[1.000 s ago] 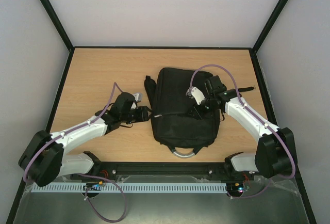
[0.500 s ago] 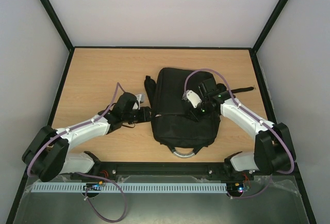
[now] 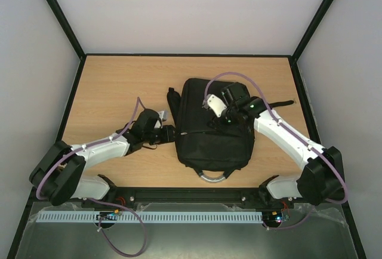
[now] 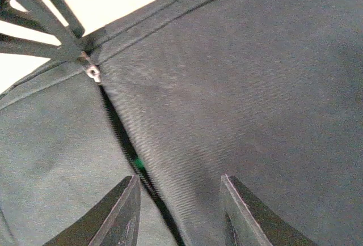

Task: Pack the student bag
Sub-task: Adjust the student bag at the center of the board, then zip the student bag at the center of the board.

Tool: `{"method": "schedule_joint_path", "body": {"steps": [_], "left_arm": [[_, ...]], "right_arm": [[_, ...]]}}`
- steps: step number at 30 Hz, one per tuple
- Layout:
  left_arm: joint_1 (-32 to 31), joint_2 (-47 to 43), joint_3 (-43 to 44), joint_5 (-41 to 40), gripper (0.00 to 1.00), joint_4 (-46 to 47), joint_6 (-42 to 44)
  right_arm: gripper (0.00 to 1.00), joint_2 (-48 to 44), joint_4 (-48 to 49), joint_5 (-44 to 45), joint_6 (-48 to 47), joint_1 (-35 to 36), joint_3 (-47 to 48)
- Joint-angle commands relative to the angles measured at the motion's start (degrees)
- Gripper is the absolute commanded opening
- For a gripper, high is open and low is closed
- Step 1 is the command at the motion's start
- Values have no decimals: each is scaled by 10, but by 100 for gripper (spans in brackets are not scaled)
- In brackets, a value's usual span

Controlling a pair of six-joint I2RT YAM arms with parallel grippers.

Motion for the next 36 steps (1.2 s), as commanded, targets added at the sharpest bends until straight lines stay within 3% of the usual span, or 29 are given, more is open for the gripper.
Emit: {"method": "schedule_joint_path", "body": {"steps": [1, 4, 8, 12, 22, 32, 36], "left_arm": [[7, 4, -6, -1, 44, 35, -13], [12, -20, -14, -7, 43, 43, -18], [20, -58, -17, -38, 59, 15, -19], [33, -72, -31, -53, 60, -5, -28], [43, -75, -100, -28, 44, 54, -82], [44, -79, -115, -33, 43, 61, -86], [44, -74, -117, -35, 43, 68, -88]], "right_arm": [[40, 7, -13, 28, 4, 57, 9], [40, 22, 5, 60, 4, 111, 8], [39, 51, 33, 118, 6, 179, 15], [39, 107, 45, 178, 13, 241, 46], [39, 209, 51, 266, 38, 299, 116], [36, 255, 39, 314, 61, 301, 137], [28, 266, 39, 344, 68, 301, 137]]}}
